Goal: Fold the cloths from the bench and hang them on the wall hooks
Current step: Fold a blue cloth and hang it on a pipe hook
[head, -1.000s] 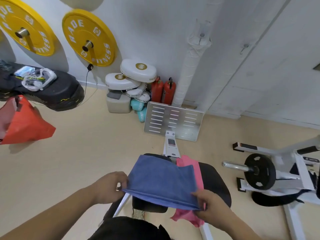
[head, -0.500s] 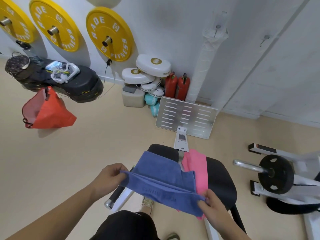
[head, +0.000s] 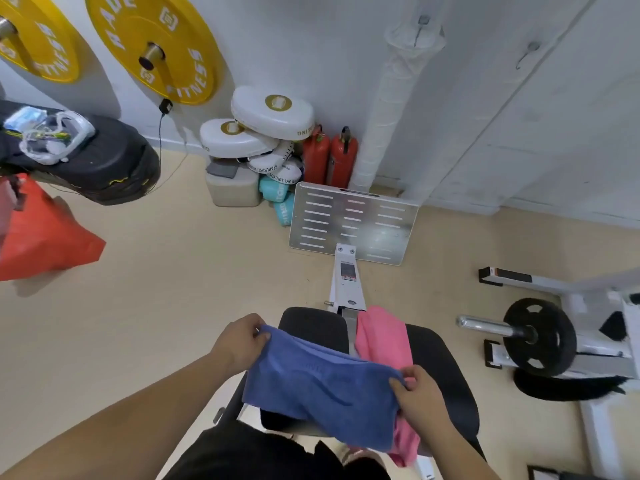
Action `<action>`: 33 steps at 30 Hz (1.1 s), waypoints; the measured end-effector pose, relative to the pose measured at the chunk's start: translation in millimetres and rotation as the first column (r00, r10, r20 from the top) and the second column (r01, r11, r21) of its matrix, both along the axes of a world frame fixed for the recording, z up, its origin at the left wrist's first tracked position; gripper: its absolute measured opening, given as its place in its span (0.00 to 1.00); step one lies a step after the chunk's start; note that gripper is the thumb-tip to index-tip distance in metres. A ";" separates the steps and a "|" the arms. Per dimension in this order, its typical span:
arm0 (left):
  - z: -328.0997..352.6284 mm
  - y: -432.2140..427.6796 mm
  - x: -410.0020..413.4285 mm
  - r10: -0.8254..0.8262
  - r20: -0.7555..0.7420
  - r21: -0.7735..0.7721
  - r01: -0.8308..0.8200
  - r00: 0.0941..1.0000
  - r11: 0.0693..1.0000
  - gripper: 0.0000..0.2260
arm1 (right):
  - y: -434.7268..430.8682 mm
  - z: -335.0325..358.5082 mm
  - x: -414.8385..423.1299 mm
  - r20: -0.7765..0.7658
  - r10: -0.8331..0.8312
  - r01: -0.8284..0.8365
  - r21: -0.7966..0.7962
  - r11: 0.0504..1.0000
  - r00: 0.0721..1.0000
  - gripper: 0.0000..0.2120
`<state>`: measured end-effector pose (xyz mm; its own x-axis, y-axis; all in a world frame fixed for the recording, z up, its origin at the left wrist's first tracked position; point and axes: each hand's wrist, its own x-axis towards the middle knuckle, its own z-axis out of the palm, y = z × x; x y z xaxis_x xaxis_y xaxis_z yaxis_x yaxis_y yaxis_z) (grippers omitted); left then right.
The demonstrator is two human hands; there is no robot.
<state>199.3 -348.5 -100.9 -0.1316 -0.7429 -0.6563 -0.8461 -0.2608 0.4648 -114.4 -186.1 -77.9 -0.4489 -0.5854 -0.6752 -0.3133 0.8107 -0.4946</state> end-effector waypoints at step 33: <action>34.1 2.8 79.1 0.629 -0.037 0.289 -0.594 0.776 0.750 0.17 | -48.2 -45.7 112.7 -0.286 0.730 -0.763 -0.009 0.646 0.621 0.39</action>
